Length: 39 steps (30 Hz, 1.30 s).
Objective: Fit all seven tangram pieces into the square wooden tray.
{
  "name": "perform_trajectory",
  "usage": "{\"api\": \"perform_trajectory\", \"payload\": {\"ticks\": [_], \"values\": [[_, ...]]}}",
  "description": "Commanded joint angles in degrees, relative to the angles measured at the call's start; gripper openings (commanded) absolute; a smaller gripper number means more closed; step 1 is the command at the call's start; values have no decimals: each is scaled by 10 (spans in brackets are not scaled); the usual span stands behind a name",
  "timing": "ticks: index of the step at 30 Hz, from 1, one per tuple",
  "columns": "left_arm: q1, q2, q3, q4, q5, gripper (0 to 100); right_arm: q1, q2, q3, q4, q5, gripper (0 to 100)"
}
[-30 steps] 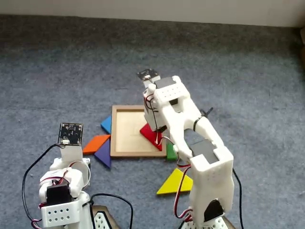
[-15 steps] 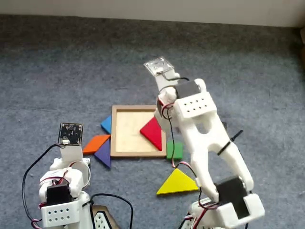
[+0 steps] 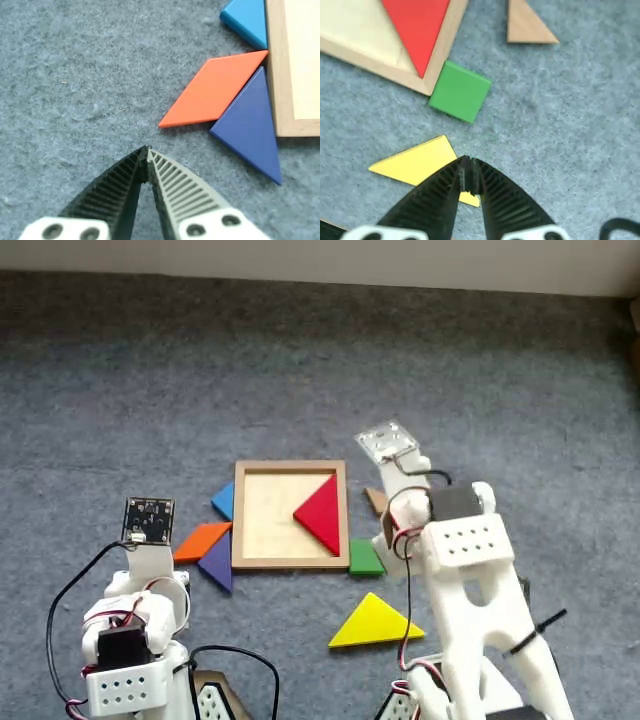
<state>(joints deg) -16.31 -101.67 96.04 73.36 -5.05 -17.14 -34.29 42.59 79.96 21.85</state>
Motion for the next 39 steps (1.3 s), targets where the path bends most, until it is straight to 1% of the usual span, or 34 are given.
{"api": "perform_trajectory", "payload": {"ticks": [1, 4, 7, 9, 13, 15, 16, 20, 23, 30, 39], "values": [[-5, -27, 12, 3, -5, 8, 2, -110, 70, -7, 55, 5], [-5, -27, 12, 3, -5, 8, -19, -160, 122, -4, 60, 6], [-5, -27, 12, 3, -5, 8, -44, -167, 146, 5, 60, 29], [-5, -27, 12, 3, -5, 8, -65, -157, 147, 22, 60, 99], [-5, -27, 12, 3, -5, 8, -129, -129, 147, 44, 60, 278], [-5, -27, 12, 3, -5, 8, -160, -116, 148, 42, 61, 324], [-5, -27, 12, 3, -5, 8, -175, -108, 147, 42, 66, 330], [-5, -27, 12, 3, -5, 8, -233, -75, 147, 42, 127, 330], [-5, -27, 12, 3, -5, 8, -255, -51, 148, 40, 156, 330], [-5, -27, 12, 3, -5, 8, -258, 3, 167, -22, 212, 330], [-5, -27, 12, 3, -5, 8, -258, 111, 210, -142, 218, 330]]}}
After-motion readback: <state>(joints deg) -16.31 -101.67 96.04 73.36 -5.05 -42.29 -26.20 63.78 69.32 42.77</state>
